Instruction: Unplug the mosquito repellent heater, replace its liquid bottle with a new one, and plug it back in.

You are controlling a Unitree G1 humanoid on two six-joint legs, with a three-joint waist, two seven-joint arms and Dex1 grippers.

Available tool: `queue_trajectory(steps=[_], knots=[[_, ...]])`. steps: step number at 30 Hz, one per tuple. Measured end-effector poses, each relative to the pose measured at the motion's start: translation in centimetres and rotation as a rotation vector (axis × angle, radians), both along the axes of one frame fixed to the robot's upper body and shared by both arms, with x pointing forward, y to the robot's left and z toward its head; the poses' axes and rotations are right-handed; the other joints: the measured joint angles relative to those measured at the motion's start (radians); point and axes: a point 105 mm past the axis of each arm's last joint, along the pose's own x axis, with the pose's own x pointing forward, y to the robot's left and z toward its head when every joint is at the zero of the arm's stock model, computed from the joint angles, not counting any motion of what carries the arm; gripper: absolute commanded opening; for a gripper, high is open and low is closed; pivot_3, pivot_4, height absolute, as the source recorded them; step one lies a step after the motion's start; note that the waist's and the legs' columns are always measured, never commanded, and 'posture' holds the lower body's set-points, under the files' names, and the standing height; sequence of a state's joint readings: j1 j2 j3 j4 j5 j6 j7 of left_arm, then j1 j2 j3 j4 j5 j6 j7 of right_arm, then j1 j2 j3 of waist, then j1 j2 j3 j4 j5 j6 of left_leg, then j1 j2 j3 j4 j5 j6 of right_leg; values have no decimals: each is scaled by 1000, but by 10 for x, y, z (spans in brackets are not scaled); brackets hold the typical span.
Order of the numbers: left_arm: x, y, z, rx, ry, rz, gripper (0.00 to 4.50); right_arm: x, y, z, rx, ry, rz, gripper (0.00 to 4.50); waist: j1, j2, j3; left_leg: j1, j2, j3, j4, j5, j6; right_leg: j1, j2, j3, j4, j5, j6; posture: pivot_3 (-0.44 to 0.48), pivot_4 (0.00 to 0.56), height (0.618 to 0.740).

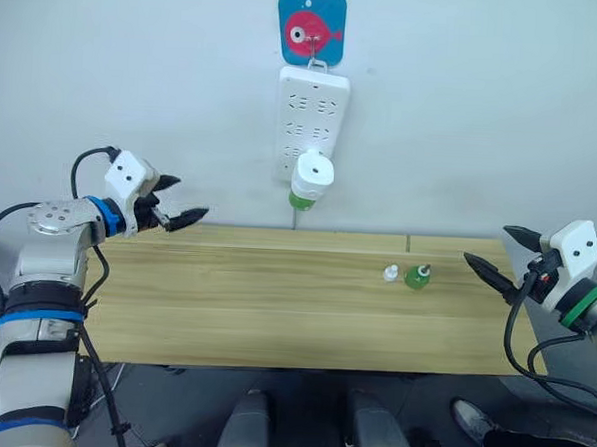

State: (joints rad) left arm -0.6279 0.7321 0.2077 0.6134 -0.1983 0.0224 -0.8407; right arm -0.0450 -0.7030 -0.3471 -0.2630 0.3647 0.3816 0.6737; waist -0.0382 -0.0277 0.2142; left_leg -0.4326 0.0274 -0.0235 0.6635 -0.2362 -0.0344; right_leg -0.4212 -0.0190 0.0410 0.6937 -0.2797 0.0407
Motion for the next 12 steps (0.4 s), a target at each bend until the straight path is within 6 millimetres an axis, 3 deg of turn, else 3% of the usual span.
queue_trajectory(steps=[3,8,12], knots=[[-11,9,-14,-77,-66,146,4500,7,0,-11,41,-34,-64,4472,0,0,-9,3,0,-1,-1,0,0,0,-1,2,2,0,0,44,146,740],[-35,-16,-64,-180,29,207,4500,15,4,-27,85,-46,-127,4472,22,1,-10,2,0,-1,0,0,-1,0,-1,1,3,0,0,77,146,740],[-36,-15,-61,-197,8,268,4500,17,1,-31,102,-54,-176,4472,43,1,-18,3,-1,0,1,0,-1,2,-1,0,3,0,0,85,139,740]])
